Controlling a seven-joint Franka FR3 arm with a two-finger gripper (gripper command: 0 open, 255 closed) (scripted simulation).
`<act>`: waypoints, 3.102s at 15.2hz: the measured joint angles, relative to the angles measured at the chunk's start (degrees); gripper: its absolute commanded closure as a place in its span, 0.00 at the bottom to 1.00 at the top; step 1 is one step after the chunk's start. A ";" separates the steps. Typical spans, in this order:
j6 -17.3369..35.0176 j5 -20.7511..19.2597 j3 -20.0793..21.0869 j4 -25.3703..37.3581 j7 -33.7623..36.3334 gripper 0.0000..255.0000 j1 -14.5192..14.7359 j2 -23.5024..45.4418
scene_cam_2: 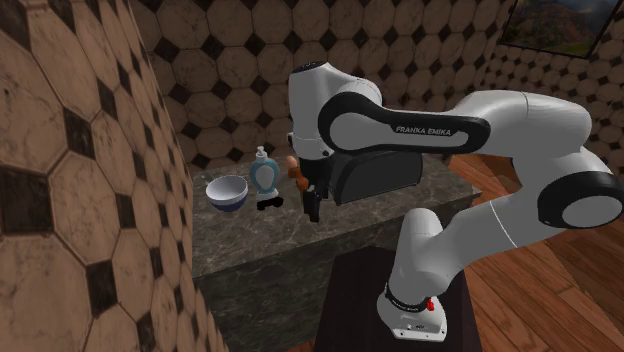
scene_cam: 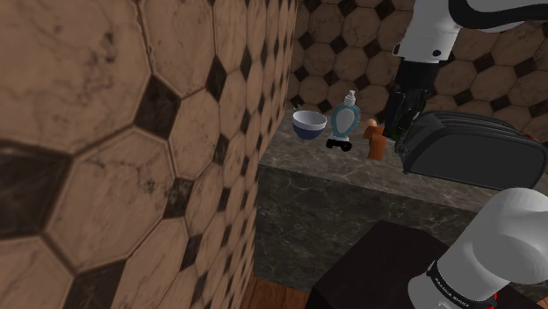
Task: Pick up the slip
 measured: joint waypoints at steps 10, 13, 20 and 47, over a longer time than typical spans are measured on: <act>8.94 -4.46 -4.10 1.95 0.53 0.00 -5.33 10.94; 11.94 -5.76 -5.57 3.35 1.05 0.00 -7.12 15.23; 17.92 -8.28 -9.68 8.79 1.66 0.00 -11.18 26.23; 30.76 -7.25 -18.77 24.88 2.73 1.00 -19.98 53.99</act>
